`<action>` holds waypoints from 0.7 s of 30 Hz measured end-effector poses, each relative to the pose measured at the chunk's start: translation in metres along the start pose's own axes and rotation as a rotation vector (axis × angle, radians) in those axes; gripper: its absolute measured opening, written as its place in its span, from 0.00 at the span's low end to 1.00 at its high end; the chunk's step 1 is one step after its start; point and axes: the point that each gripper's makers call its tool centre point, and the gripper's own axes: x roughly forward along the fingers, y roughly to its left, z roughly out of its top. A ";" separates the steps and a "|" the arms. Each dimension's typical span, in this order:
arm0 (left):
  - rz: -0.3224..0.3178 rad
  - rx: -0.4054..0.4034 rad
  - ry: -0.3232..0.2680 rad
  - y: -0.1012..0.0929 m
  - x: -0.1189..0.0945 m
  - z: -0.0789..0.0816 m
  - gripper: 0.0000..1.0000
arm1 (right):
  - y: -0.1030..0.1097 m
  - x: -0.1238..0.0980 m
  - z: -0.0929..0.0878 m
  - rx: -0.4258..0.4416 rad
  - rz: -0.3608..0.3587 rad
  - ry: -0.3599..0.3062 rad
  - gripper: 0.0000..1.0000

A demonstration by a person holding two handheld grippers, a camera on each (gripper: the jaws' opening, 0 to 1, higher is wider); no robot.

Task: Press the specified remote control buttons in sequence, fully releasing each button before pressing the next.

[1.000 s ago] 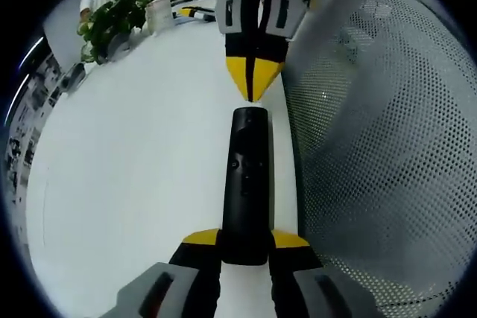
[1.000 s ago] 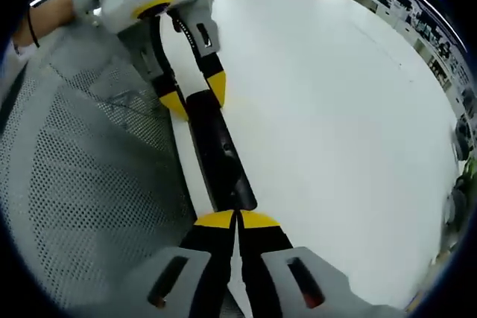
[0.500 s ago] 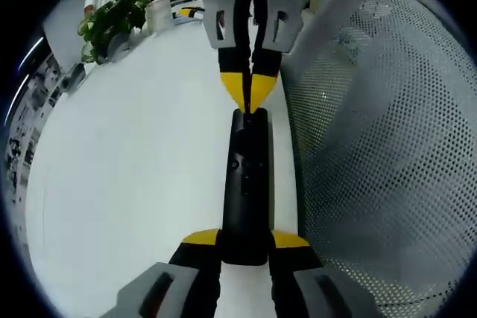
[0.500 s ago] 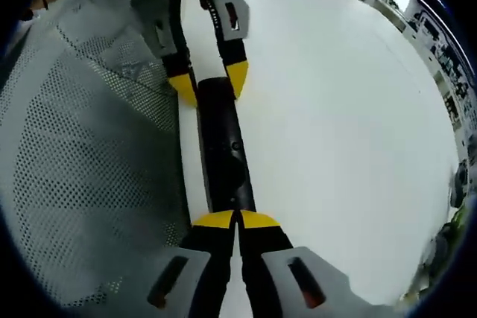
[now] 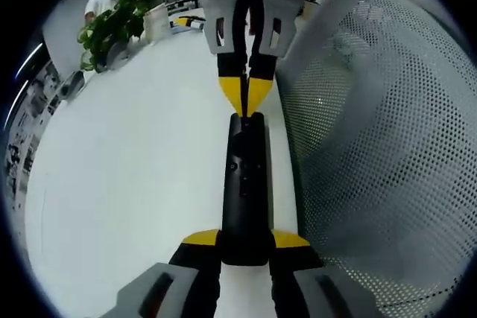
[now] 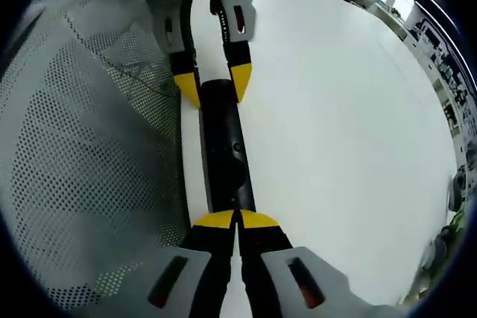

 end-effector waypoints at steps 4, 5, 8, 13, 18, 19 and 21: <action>0.000 -0.023 -0.038 0.002 -0.001 -0.001 0.24 | 0.001 0.000 0.012 0.000 0.001 -0.030 0.00; -0.001 -0.025 -0.040 0.002 -0.001 -0.001 0.24 | 0.003 0.001 0.014 0.001 0.010 -0.035 0.00; -0.001 -0.021 -0.035 0.001 0.000 0.000 0.24 | 0.006 0.006 0.013 -0.038 0.016 0.004 0.00; -0.003 -0.032 -0.038 0.002 0.000 0.000 0.24 | 0.005 0.004 0.013 -0.049 0.008 0.001 0.00; -0.002 -0.032 -0.047 0.001 0.000 0.000 0.24 | 0.004 0.005 0.014 -0.025 0.013 -0.001 0.00; -0.003 -0.031 -0.048 0.001 0.000 0.000 0.24 | 0.004 0.004 0.013 -0.022 0.014 -0.004 0.00; -0.003 -0.030 -0.048 0.001 0.000 0.000 0.24 | 0.004 0.003 0.013 -0.027 0.019 -0.015 0.00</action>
